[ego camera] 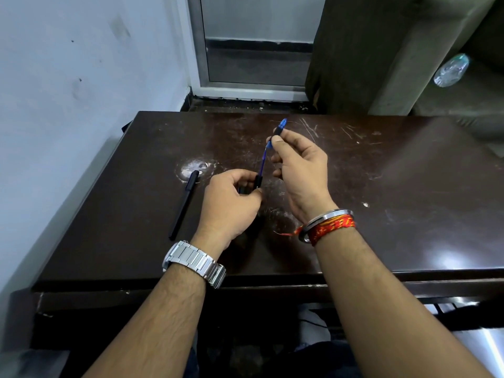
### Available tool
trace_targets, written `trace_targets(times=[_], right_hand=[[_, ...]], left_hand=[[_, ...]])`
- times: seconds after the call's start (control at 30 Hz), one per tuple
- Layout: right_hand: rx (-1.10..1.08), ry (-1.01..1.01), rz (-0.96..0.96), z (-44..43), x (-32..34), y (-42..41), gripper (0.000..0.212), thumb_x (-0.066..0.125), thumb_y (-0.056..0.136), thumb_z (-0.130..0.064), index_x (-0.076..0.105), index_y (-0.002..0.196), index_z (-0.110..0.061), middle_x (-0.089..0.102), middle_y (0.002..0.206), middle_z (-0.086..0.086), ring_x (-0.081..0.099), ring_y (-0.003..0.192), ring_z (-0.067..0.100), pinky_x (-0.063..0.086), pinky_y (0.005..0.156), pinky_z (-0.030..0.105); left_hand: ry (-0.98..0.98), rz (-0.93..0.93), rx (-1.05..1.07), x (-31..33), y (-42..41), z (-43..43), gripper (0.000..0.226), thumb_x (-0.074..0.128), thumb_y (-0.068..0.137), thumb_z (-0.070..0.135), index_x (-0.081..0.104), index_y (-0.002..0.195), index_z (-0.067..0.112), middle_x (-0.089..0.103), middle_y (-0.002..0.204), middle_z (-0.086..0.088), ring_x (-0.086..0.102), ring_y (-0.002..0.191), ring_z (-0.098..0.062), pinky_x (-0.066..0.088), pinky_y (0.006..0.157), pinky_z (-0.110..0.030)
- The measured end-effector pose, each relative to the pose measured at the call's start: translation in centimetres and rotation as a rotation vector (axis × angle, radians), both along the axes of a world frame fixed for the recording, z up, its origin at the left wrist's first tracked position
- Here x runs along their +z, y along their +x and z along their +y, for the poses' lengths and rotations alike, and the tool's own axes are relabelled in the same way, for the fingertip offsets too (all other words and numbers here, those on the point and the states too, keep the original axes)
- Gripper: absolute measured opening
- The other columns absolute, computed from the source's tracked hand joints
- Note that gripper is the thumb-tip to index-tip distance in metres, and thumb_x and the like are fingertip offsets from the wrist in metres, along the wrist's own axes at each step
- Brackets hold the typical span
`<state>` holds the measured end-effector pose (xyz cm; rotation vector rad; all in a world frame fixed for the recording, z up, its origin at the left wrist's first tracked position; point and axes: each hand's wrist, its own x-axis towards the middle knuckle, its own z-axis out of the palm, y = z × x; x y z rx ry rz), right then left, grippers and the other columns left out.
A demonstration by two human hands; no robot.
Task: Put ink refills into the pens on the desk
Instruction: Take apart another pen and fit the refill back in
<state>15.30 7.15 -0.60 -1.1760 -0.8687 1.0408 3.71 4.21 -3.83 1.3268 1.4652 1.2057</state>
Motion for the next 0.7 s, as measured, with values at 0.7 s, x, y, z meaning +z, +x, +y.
trace_targets(times=[0.7], right_hand=[[0.157, 0.004, -0.104, -0.71, -0.40, -0.57, 0.004, 0.071, 0.084, -0.003, 0.071, 0.088, -0.004, 0.065, 0.073, 0.002, 0.059, 0.051, -0.002, 0.048, 0.048, 0.014]], left_hand=[[0.099, -0.035, 0.048, -0.18, -0.20, 0.14, 0.022, 0.073, 0.082, 0.008, 0.078, 0.100, 0.019, 0.079, 0.089, 0.004, 0.077, 0.081, -0.018, 0.062, 0.081, -0.045]])
